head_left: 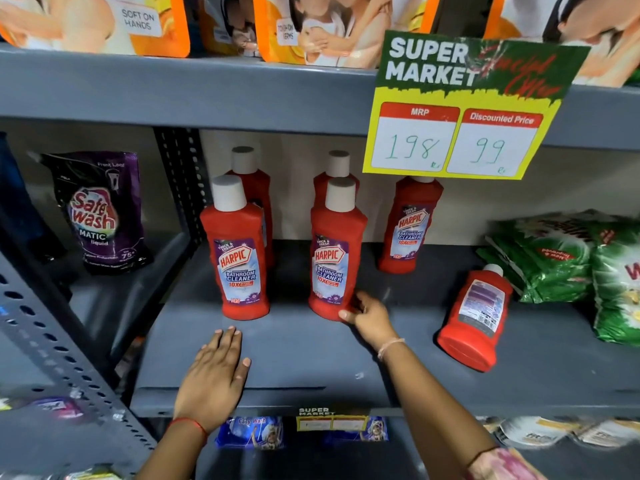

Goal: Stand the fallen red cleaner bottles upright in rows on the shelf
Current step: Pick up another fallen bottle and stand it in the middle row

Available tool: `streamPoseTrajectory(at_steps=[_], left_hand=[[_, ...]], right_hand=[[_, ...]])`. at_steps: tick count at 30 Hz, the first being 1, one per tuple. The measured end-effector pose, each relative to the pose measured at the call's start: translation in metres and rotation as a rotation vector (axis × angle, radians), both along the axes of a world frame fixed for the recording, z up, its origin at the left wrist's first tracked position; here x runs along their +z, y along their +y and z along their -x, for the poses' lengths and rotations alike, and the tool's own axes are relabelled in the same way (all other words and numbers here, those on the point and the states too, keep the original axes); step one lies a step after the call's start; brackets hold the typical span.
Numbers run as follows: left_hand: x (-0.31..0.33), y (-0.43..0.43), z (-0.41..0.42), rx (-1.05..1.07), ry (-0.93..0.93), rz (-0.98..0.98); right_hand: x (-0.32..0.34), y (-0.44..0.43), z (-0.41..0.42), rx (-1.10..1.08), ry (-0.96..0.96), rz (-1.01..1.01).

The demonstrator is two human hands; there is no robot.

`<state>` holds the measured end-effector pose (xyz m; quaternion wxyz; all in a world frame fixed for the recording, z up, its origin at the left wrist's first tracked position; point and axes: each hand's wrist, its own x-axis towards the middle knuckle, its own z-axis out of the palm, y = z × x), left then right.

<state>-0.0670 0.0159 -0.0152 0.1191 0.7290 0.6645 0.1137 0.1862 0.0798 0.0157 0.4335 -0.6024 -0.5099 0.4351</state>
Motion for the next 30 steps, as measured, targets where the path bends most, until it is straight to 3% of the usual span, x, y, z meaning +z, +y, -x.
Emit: streamPoseTrajectory(at_steps=[8,21,26,30], left_hand=[[0.000,0.000,0.000,0.004,-0.001,-0.012],[0.004,0.000,0.000,-0.009,-0.049,0.015],[0.003,-0.001,-0.001,-0.016,-0.068,0.051],[0.000,-0.006,-0.025,0.011,-0.055,0.048]], right_hand=[[0.013,0.017,-0.014,0.211,-0.080,0.141],[0.000,0.005,-0.016,0.149,-0.053,0.107],[-0.012,-0.050,-0.019,0.070,-0.187,-0.227],[0.003,-0.083,-0.065,-0.461,-0.136,-0.532]])
